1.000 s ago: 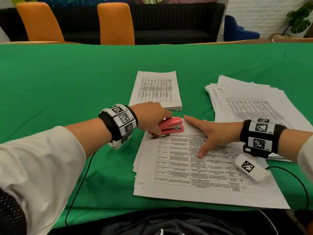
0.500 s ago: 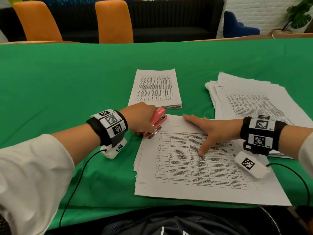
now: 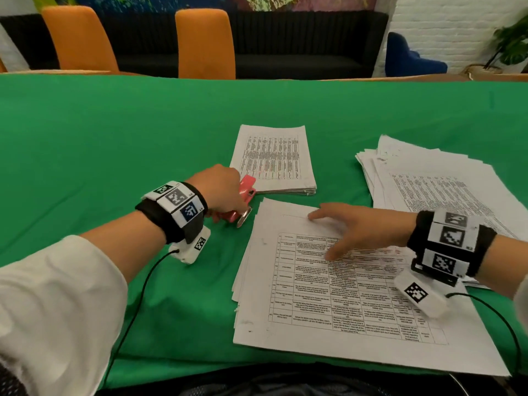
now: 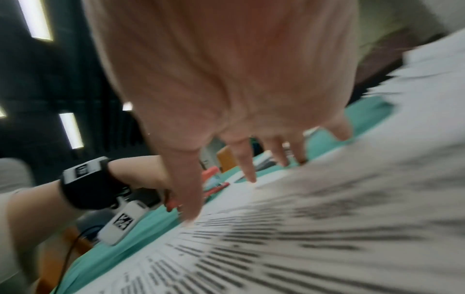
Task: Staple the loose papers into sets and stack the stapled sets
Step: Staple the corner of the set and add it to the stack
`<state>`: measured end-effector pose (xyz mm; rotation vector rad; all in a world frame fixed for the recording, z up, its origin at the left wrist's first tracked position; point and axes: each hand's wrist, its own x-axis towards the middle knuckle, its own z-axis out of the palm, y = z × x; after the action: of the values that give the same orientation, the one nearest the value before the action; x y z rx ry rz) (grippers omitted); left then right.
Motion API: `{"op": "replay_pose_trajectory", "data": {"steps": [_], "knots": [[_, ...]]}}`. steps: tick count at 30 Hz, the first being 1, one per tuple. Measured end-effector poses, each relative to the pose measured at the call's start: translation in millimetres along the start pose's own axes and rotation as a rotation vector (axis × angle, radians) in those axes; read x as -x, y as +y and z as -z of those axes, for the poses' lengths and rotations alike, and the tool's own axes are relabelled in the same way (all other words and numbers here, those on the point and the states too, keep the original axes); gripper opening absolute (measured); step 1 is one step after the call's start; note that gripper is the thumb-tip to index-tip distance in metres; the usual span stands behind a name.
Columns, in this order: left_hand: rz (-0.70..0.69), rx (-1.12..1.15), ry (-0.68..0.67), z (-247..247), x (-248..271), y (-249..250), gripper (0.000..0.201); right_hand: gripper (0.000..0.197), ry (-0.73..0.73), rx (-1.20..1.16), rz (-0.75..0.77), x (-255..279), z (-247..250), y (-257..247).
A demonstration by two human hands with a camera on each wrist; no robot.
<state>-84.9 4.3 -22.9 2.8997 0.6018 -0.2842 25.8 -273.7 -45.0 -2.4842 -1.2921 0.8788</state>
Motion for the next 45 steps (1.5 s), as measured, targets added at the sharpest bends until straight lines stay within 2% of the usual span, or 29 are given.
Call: {"op": "replay_pose_trajectory", "data": {"steps": [2,3,5,7,8,10,12,14,15,18,21,26,29,32,35,40,45], "knots": [[0.045,-0.070,-0.080,0.5,6.4,-10.4,0.019,0.055,0.236,0.024,0.052,-8.7,-0.5,-22.3],[0.063,-0.114,-0.095,-0.4,9.7,-12.9,0.020,0.038,0.297,0.013,0.089,-16.3,-1.7,-34.0],[0.067,-0.238,-0.023,-1.8,14.9,-15.6,0.036,0.024,0.294,-0.019,0.134,-32.9,-6.7,-58.1],[0.001,-0.282,0.159,-1.1,17.0,-17.1,0.049,0.024,0.250,0.009,0.131,-49.2,-13.4,-77.6],[-0.059,-0.229,0.247,0.8,19.5,-16.3,0.050,0.028,0.218,0.033,0.119,-55.8,-16.8,-85.3],[-0.144,-0.045,0.317,4.9,28.0,-11.5,0.036,0.035,0.152,0.084,0.082,-65.6,-21.5,-95.1],[-0.149,0.159,0.200,3.7,36.8,-4.6,0.022,0.037,0.145,0.133,0.040,-70.1,-22.0,-101.4],[-0.120,0.254,0.032,-4.9,43.4,2.5,0.026,0.035,0.173,0.165,0.000,-70.8,-20.5,-107.3],[-0.109,0.258,-0.007,-10.5,44.6,4.7,0.027,0.035,0.191,0.181,-0.011,-71.2,-19.8,-110.0],[-0.070,0.245,-0.009,-22.5,41.9,6.5,0.029,0.028,0.184,0.170,-0.040,-71.0,-18.8,-114.7],[-0.024,0.354,-0.068,-29.5,40.8,6.6,0.030,0.018,0.130,0.089,-0.053,-70.7,-18.4,-112.8],[-0.020,0.659,-0.187,-37.1,43.7,3.6,0.027,0.011,0.134,-0.216,-0.084,-65.7,-17.7,-96.1],[0.000,0.916,-0.232,-44.3,44.6,1.5,0.015,0.013,0.209,-0.433,-0.028,-58.6,-21.5,-81.0],[0.015,1.137,-0.344,-53.0,47.2,4.5,0.013,0.011,0.243,-0.591,0.030,-51.7,-26.7,-72.0],[0.008,1.160,-0.355,-60.2,45.7,7.9,0.027,0.009,0.261,-0.612,0.045,-51.7,-31.7,-69.6],[0.020,1.120,-0.325,-63.6,43.7,7.3,0.039,0.011,0.252,-0.599,0.031,-54.0,-35.5,-69.1],[0.036,1.121,-0.315,-63.3,44.1,8.5,0.031,0.009,0.290,-0.590,0.055,-54.7,-40.1,-68.2]]}}
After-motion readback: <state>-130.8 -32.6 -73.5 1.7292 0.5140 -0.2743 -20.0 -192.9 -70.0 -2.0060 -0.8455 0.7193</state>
